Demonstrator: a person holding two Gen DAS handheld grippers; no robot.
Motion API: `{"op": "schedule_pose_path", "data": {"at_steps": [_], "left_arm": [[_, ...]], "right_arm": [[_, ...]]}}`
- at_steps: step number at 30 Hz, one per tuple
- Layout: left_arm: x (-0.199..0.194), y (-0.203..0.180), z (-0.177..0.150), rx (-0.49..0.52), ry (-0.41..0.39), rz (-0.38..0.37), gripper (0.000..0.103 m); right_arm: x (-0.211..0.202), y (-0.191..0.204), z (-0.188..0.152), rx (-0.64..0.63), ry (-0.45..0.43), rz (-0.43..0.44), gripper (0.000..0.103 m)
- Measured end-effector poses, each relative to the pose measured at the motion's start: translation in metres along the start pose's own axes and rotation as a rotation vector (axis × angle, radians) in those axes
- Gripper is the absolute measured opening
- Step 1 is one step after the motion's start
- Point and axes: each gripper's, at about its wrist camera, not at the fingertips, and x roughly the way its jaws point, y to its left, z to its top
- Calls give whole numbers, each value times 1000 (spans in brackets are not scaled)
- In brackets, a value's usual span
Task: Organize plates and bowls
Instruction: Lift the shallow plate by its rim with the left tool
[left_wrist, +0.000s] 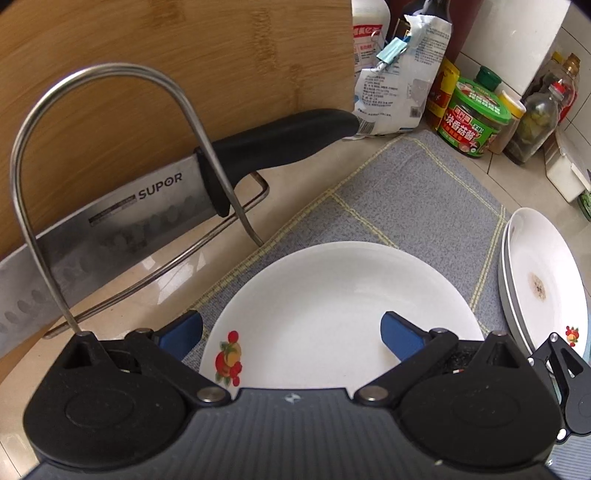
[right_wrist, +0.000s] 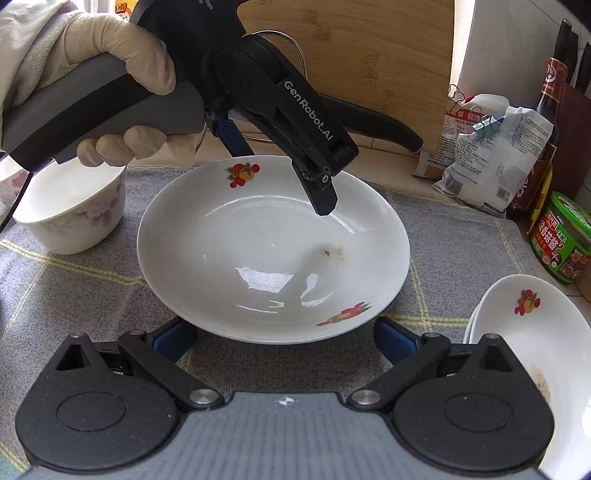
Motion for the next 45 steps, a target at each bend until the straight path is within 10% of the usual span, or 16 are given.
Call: {"op": "schedule_pose_path", "data": {"at_steps": [45], "left_arm": [[-6, 18, -12, 17, 128, -183, 97]], "right_arm": [[2, -12, 4, -223, 3, 156, 103]]}}
